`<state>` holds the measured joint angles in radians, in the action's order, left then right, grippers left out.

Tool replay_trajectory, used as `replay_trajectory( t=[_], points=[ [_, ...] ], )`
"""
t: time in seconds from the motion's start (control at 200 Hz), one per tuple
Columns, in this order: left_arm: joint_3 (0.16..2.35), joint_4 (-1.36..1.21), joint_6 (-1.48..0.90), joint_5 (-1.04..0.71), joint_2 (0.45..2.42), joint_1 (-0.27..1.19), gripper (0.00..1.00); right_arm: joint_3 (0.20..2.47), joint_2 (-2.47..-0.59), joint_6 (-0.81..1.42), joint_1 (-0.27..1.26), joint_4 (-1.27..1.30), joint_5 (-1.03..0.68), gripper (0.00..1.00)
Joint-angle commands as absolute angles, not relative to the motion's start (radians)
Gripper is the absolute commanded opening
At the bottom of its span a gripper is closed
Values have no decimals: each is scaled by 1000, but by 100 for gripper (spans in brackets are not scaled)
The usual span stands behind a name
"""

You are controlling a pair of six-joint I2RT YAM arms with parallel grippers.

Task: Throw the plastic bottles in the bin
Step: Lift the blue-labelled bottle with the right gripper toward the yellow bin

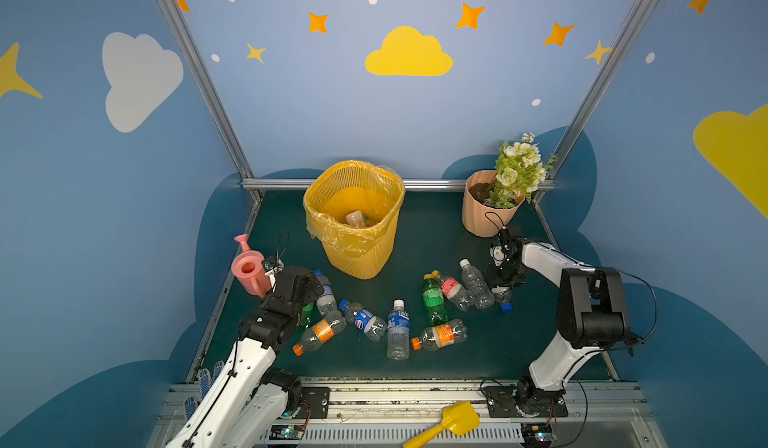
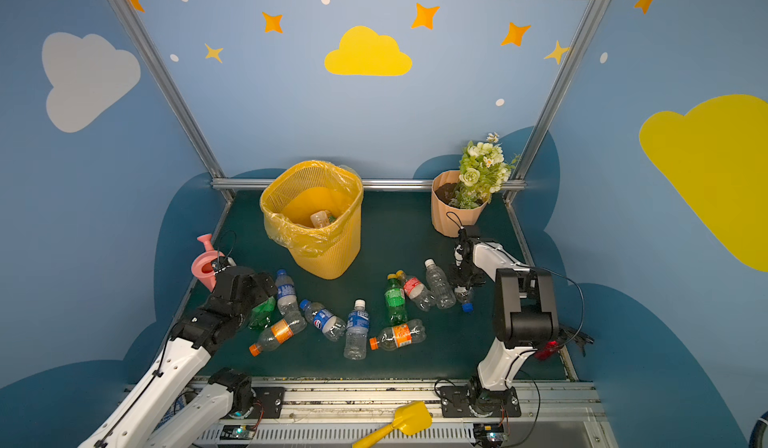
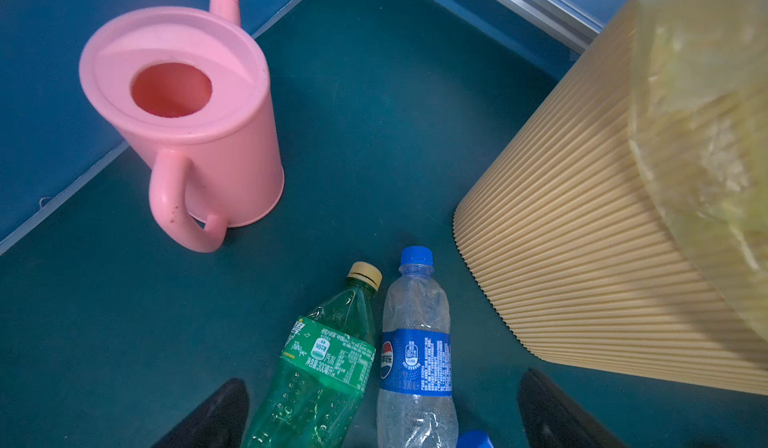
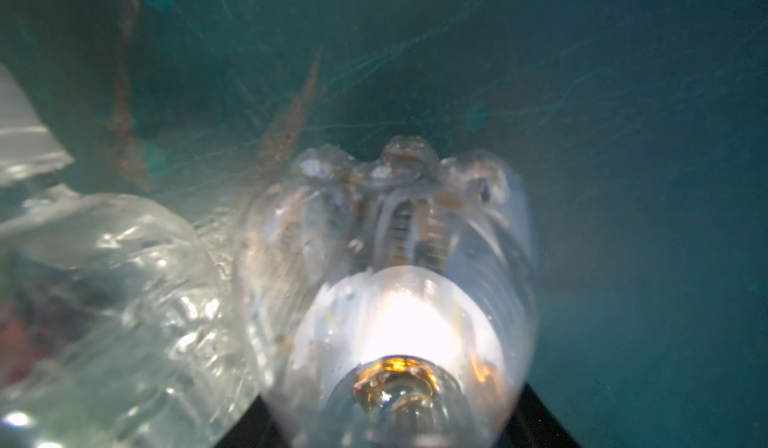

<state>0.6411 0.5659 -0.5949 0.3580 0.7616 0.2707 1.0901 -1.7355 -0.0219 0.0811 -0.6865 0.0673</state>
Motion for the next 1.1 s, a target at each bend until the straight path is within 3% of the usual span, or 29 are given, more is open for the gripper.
replay_trajectory(
  t=[0.0,0.4,0.641,0.876,1.096],
  points=[
    [656,562,-587,379,760,272,100,1097,-1656,-7,83,-663,38,52],
    [648,548,-597,385,752,273,100,1077,-1340,104,82,-408,-128,53],
    [646,545,-600,385,735,272,100,1036,-1196,384,81,18,-278,52],
    [630,543,-600,390,703,273,100,1179,-1310,737,130,374,-434,55],
    [623,556,-607,391,675,273,100,1437,-1489,762,354,442,-404,54]
  ],
)
